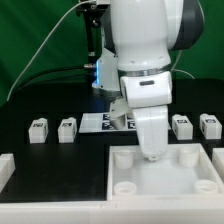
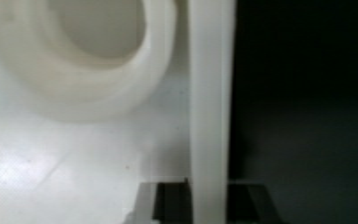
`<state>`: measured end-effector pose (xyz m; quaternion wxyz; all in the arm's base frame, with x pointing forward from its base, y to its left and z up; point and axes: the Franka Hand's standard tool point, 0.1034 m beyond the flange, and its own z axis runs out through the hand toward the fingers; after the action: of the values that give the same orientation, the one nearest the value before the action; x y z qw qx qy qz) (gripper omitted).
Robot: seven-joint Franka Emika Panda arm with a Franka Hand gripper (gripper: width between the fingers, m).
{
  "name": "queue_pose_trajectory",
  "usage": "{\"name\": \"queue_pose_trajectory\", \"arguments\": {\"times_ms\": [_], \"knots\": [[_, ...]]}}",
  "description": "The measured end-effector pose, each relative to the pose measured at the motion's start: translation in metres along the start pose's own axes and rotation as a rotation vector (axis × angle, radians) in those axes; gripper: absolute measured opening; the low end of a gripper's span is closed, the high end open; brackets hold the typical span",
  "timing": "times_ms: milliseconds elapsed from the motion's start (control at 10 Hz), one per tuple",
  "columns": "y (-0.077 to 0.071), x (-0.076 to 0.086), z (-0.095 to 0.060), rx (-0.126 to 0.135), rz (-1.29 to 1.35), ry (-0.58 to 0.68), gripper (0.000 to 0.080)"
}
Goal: Assemble one leg
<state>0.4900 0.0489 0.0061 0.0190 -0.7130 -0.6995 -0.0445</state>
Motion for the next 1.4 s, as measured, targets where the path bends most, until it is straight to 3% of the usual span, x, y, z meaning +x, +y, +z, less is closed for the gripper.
{"name": "queue_pose_trajectory", "arguments": {"times_ms": [300, 700, 800, 900, 1000, 1100, 1200, 1300, 1400], "knots": [[0.0005, 0.0135, 0.0025, 0.017, -0.003, 0.01, 0.0055], [0.0003, 0.0127, 0.0032, 0.014, -0.002, 0.012, 0.0053], [0.0003, 0.0124, 0.0032, 0.014, -0.001, 0.012, 0.0224], [0.0003, 0.0121, 0.0032, 0.014, 0.0, 0.012, 0.0224], [0.0003, 0.0119, 0.0032, 0.014, 0.0, 0.011, 0.0423], [0.0003, 0.0117, 0.0032, 0.014, 0.001, 0.011, 0.057], [0.0004, 0.0114, 0.0032, 0.014, 0.002, 0.011, 0.057], [0.0004, 0.0111, 0.0031, 0.014, 0.002, 0.011, 0.0633], [0.0004, 0.0108, 0.0031, 0.014, 0.003, 0.011, 0.0646]]}}
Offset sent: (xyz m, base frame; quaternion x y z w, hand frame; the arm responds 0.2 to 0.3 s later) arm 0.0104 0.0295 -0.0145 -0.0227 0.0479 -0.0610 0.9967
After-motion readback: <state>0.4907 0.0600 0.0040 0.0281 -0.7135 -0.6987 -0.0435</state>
